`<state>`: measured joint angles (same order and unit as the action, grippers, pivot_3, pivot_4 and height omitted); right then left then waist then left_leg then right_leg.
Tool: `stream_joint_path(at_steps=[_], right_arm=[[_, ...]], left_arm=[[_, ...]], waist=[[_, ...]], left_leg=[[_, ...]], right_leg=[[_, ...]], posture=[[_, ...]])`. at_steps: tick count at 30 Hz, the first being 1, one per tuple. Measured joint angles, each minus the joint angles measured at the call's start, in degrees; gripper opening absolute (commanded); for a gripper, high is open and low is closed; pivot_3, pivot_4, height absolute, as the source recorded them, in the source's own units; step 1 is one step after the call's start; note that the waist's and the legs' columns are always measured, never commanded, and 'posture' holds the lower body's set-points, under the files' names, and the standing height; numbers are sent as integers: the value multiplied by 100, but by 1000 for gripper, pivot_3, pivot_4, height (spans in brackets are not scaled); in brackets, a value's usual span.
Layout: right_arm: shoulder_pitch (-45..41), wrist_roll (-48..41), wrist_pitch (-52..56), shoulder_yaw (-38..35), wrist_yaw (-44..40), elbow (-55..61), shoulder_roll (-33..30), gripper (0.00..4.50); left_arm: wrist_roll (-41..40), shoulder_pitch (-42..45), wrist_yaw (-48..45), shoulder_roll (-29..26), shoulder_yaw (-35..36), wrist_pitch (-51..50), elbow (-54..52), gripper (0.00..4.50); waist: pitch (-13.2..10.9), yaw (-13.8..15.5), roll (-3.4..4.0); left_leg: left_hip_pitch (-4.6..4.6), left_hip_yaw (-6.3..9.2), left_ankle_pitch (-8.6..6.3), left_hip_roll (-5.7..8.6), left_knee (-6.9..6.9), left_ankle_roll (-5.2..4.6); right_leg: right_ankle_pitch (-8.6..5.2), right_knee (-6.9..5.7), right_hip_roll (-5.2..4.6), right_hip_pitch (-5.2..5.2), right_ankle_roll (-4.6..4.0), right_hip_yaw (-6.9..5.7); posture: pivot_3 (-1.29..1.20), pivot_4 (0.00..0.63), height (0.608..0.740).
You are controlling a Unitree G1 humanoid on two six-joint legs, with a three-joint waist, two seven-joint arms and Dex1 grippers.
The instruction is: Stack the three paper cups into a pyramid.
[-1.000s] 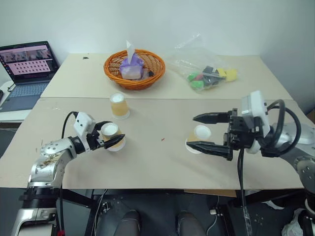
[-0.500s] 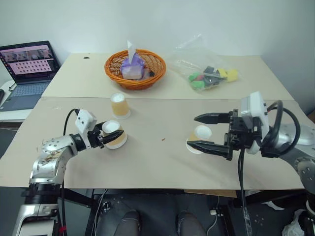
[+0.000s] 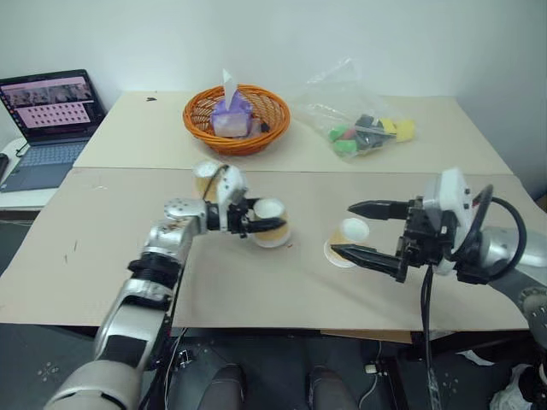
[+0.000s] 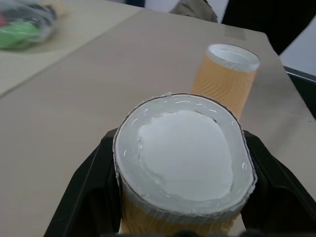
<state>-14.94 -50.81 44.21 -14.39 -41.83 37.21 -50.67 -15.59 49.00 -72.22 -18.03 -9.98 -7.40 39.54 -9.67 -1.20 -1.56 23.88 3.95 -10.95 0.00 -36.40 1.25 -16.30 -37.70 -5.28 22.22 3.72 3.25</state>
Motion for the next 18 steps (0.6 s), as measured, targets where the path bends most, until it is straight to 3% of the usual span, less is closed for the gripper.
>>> stream_joint_path(at_steps=[10,15,18], right_arm=[[424,-452,39,-483,498,483,-33,4500],[424,-459,39,-505,578,490,-54,4500],[383,-451,38,-439,566,429,-54,4500]], left_arm=[[400,433,-347,292,-7,716,929,2577],[537,443,-383,286,5,847,1122,4419],[639,410,-329,268,14,850,1127,4488]], waist=[[0,42,0],[0,34,0],[-1,24,-1]], left_leg=[[-2,2,0,2,-10,-1],[-3,3,0,2,-11,-1],[1,4,-1,2,-10,-2]], right_leg=[[-1,-3,-2,-9,2,0],[-1,-6,-1,-8,2,0],[-1,-5,-1,-4,3,0]], posture=[[0,150,740],[0,150,740],[0,150,740]])
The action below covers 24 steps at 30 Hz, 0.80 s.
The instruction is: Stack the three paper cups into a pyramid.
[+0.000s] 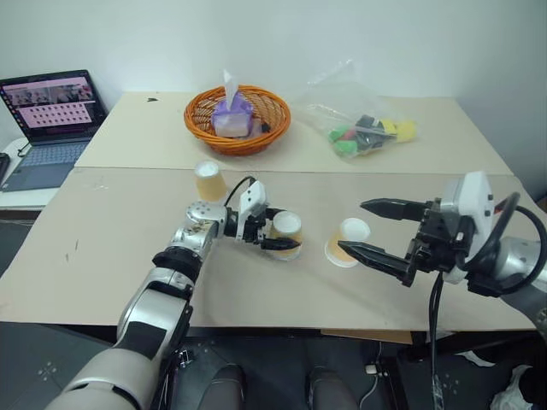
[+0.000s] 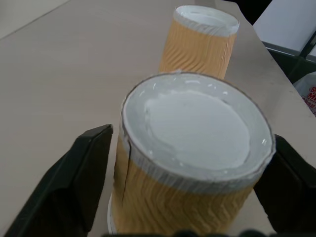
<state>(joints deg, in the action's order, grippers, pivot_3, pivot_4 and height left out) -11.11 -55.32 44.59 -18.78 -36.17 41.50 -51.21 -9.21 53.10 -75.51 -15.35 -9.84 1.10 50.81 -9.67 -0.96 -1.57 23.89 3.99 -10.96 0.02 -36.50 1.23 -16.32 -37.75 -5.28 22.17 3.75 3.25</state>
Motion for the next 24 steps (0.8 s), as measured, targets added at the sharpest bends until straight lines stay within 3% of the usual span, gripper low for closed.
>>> stream_joint_path(at_steps=[4,9,10,14,17,19,24], right_arm=[[-223,29,-21,183,-86,-138,1,4500],[-444,126,-54,422,-261,-401,18,4500],[-512,137,-66,498,-326,-451,38,4500],[-656,163,-94,563,-458,-581,102,4500],[-753,269,-121,699,-581,-746,126,4500],[-802,341,-161,756,-651,-844,148,4500],[-929,477,-193,931,-773,-983,289,4500]], left_arm=[[-37,-75,74,-199,180,-107,-597,4488],[-441,-554,85,-811,398,-946,-2625,4488],[-676,-793,125,-1078,470,-1425,-3420,4488],[-1315,-1060,447,-1425,893,-2538,-4818,4488],[-1869,-1202,1449,-1236,1551,-3285,-5625,4488],[-1785,-1308,2652,-688,2024,-3307,-5764,4488],[313,-2522,6377,499,2153,-2377,-5583,4488]], waist=[[0,-10,0],[0,-25,2],[-1,-44,2],[-1,-40,3],[-1,-5,4],[0,21,4],[0,7,-1]], left_leg=[[1,2,0,-1,0,0],[0,5,0,-3,0,0],[1,4,0,-5,0,0],[-1,6,0,-5,-4,0],[-3,8,0,-4,-10,0],[-7,8,0,-2,-13,0],[-6,4,-2,-1,-15,-3]], right_leg=[[0,-1,1,2,0,0],[0,-2,1,2,0,0],[0,-3,1,3,0,1],[-1,-9,0,1,1,0],[-1,-8,0,-3,2,-1],[-1,-7,-2,-8,2,-1],[1,-4,1,0,1,13]], posture=[[0,150,740],[0,150,740],[0,150,740],[0,150,740],[0,150,740],[0,150,740],[0,150,740]])
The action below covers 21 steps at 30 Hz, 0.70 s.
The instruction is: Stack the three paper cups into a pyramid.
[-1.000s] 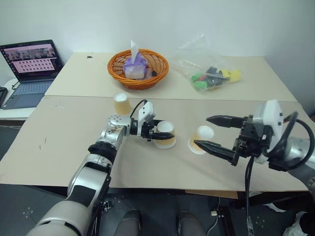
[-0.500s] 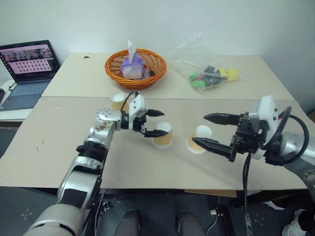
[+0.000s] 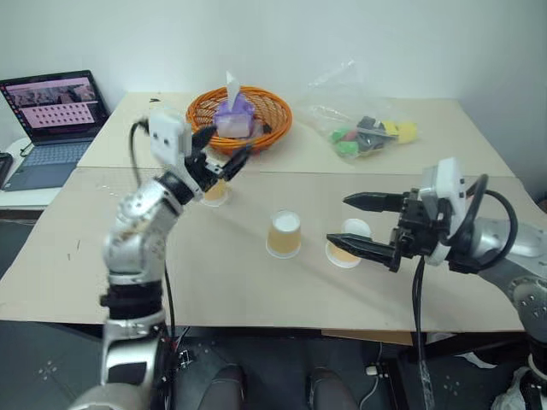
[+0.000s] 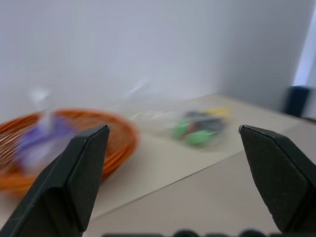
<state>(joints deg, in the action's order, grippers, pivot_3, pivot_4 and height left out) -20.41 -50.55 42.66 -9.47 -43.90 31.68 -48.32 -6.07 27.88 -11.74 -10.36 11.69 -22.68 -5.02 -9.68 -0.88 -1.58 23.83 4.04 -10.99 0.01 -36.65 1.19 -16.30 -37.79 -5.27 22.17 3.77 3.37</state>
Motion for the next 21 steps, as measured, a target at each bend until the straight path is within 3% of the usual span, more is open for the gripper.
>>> stream_joint_path(at_steps=[4,8,21], right_arm=[[-117,47,-5,71,-85,-76,79,4500],[-149,60,-5,145,-106,-72,150,4500],[22,85,-5,68,79,67,197,4500]], left_arm=[[745,-697,809,302,-498,278,270,4488],[838,-696,1028,476,-663,593,567,4488],[432,908,528,-4,-366,1728,3279,4488]], waist=[[-1,73,-1],[0,147,-1],[-1,139,-1]], left_leg=[[6,0,0,6,-1,1],[5,-1,0,8,-4,1],[10,-1,0,9,-3,1]], right_leg=[[0,-8,-6,2,0,-5],[4,-2,-7,-4,5,-7],[4,6,-6,-3,6,-8]], posture=[[0,150,740],[0,150,740],[0,150,740]])
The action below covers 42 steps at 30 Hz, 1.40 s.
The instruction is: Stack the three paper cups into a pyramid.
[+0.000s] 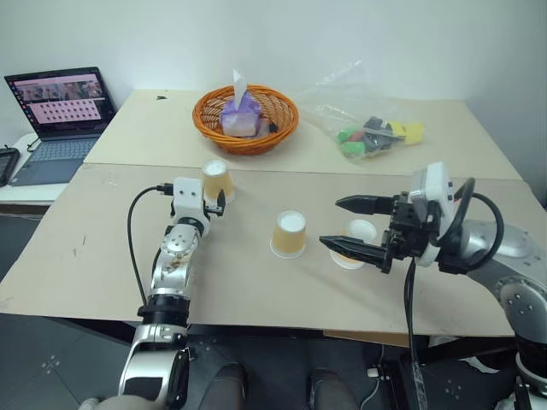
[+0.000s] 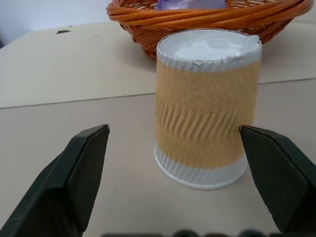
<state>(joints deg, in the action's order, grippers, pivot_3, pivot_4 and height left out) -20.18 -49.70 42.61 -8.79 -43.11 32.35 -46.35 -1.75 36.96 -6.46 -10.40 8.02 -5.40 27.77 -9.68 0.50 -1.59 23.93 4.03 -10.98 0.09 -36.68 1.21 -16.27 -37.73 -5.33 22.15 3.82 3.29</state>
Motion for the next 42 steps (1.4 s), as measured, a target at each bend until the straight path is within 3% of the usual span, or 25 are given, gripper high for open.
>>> stream_joint_path(at_steps=[12,22,25,28,36,38,41,42], right_arm=[[75,-11,0,-106,96,91,8,4500],[117,-6,0,-108,111,96,8,4500],[119,4,0,-108,112,96,8,4500],[131,5,0,-108,113,96,8,4500],[178,18,0,-101,134,116,13,4500],[276,19,0,-100,169,164,18,4500],[403,103,2,-80,226,208,24,4500],[492,133,3,-88,248,216,17,4500]], left_arm=[[-282,1393,-313,-93,115,790,2087,4488],[-281,1957,-489,-324,172,1207,3227,4488],[-277,1984,-518,-324,171,1315,3378,3709],[-274,1984,-529,-324,170,1394,3429,2624],[-395,1871,-848,-461,231,1556,3206,2560],[-695,1598,-1450,-548,304,1582,2635,2560],[-1684,796,-3227,-969,303,952,948,2560],[-2070,444,-3965,-1361,239,366,237,2560]], waist=[[0,-52,-1],[-1,-116,-1],[-1,-118,-1],[0,-119,-1],[0,-138,-1],[0,-153,0],[0,-202,1],[0,-244,1]], left_leg=[[7,2,0,-1,-1,0],[13,5,0,0,-1,0],[13,5,0,0,-1,0],[13,6,0,-1,-1,0],[14,6,0,-2,-1,0],[16,7,0,-4,1,0],[21,7,1,-7,1,2],[17,9,2,-9,1,2]], right_leg=[[0,0,2,6,1,-3],[0,0,1,7,1,-9],[0,-2,2,8,1,-9],[0,-3,2,8,1,-9],[0,-6,3,11,1,-9],[0,-10,3,15,1,-9],[0,-23,5,22,0,-8],[0,-22,7,20,0,-8]], posture=[[0,150,740],[0,150,740],[0,150,740],[0,150,740],[0,150,740],[0,150,740],[0,150,740],[0,150,740]])
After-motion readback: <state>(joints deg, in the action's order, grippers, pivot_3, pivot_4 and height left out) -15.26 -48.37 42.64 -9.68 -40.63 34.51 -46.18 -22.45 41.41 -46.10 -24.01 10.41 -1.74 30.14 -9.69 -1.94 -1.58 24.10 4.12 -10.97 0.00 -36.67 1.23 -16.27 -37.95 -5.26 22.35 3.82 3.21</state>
